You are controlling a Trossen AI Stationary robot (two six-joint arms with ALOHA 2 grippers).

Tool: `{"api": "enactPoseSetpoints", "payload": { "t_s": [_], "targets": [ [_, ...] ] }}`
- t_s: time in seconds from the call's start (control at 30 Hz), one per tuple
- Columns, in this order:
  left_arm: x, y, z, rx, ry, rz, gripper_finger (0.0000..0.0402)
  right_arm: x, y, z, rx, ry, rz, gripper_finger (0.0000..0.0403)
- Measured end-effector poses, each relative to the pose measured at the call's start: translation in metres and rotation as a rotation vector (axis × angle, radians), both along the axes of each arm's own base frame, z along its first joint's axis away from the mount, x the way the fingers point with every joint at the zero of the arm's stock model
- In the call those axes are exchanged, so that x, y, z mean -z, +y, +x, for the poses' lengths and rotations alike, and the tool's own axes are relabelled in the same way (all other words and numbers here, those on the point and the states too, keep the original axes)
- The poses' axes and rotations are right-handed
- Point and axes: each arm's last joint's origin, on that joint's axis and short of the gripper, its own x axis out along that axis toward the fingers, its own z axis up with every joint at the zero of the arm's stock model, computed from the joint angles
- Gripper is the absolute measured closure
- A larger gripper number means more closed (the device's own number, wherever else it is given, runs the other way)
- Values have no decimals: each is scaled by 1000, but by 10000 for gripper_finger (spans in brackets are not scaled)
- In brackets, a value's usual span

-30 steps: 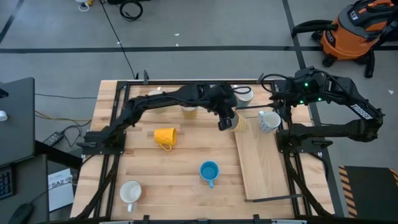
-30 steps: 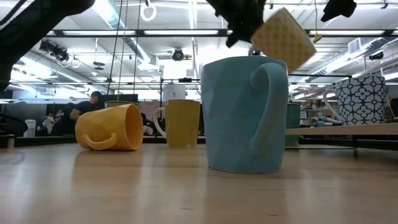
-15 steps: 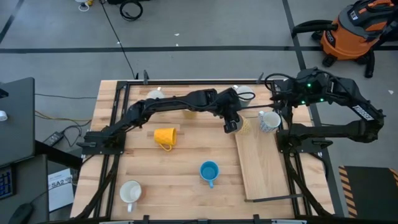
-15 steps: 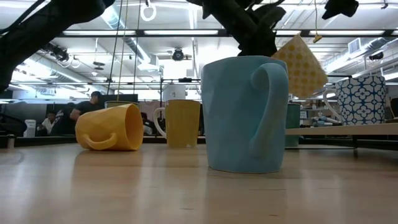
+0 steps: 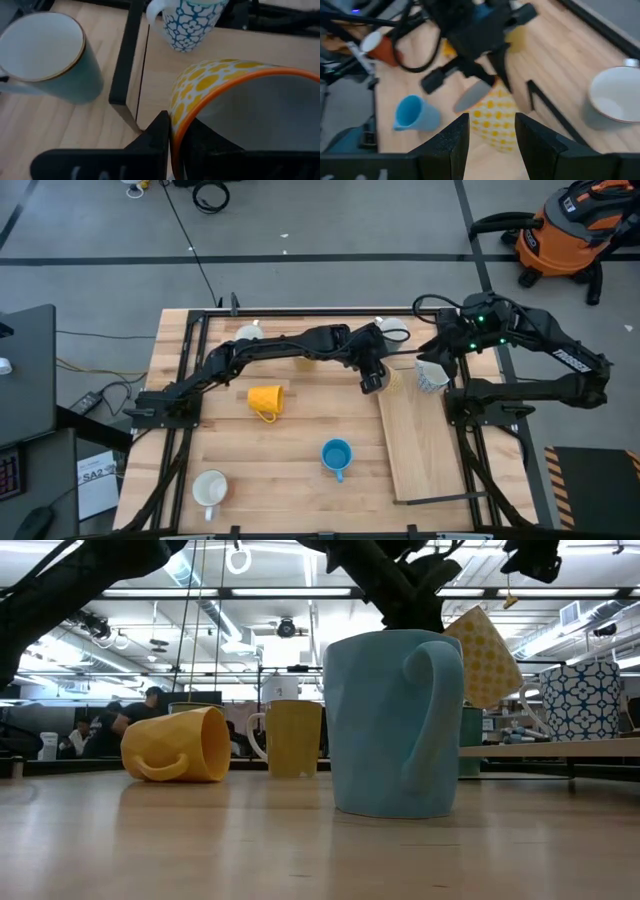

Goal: Place coffee mugs
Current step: Put the yellow patterned mug on the shelf

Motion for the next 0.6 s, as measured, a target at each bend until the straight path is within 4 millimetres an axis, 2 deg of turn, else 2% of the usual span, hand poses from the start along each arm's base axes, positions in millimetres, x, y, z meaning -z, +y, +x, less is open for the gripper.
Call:
{"api": "enactPoseSetpoints", "payload": {
  "t_s": [0.3,0.6],
  "targets": [
    [1,0,-1,-38,5,-40,366,3,-4,10,-7,21,10,239],
    [17,1,4,-47,38,-32,365,5,-6,15,-8,41,14,239]
  ]
}}
